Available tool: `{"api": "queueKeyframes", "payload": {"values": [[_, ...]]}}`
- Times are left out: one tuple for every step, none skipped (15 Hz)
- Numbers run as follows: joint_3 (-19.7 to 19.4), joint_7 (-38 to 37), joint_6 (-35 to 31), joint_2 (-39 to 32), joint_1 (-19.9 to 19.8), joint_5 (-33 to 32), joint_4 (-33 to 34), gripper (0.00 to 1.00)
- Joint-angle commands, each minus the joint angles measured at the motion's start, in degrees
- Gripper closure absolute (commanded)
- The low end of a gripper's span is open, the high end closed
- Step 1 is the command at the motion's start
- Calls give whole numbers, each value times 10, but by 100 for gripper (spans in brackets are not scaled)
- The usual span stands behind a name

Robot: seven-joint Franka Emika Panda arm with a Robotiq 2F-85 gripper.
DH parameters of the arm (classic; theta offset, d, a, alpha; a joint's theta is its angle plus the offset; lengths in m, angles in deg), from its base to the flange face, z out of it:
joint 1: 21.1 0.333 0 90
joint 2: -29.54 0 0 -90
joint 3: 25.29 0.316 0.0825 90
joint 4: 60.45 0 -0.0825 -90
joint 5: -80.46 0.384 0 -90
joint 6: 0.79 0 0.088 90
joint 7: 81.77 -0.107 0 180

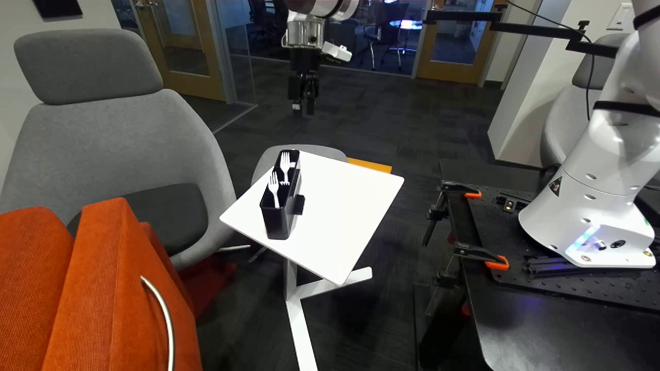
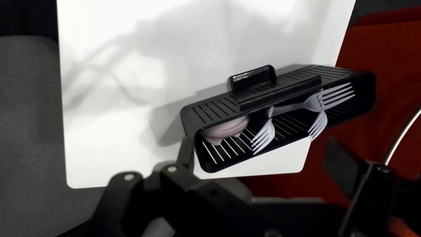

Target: Remove a fork from the rack and put it on the table

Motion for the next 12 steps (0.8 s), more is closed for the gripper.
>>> {"api": "queueKeyframes", "payload": {"values": [[28, 6, -33, -41, -27, 28, 19, 0], [24, -20, -33, -58, -22, 14, 31, 0], [13, -59, -25, -70, -12, -7, 40, 0], [26, -21, -29, -46, -25, 2, 12, 0], [26, -35, -29, -57, -24, -3, 19, 0], [26, -41, -29, -64, -24, -4, 24, 0], [26, -42, -29, -69, -24, -4, 28, 0], [26, -43, -29, -70, -25, -4, 30, 0], [30, -34, -35, -73, -28, 1, 34, 0], [35, -28, -32, -76, -31, 6, 38, 0], [41, -19, -29, -79, -34, 9, 42, 0], [44, -18, -24, -81, -36, 9, 45, 0]]}}
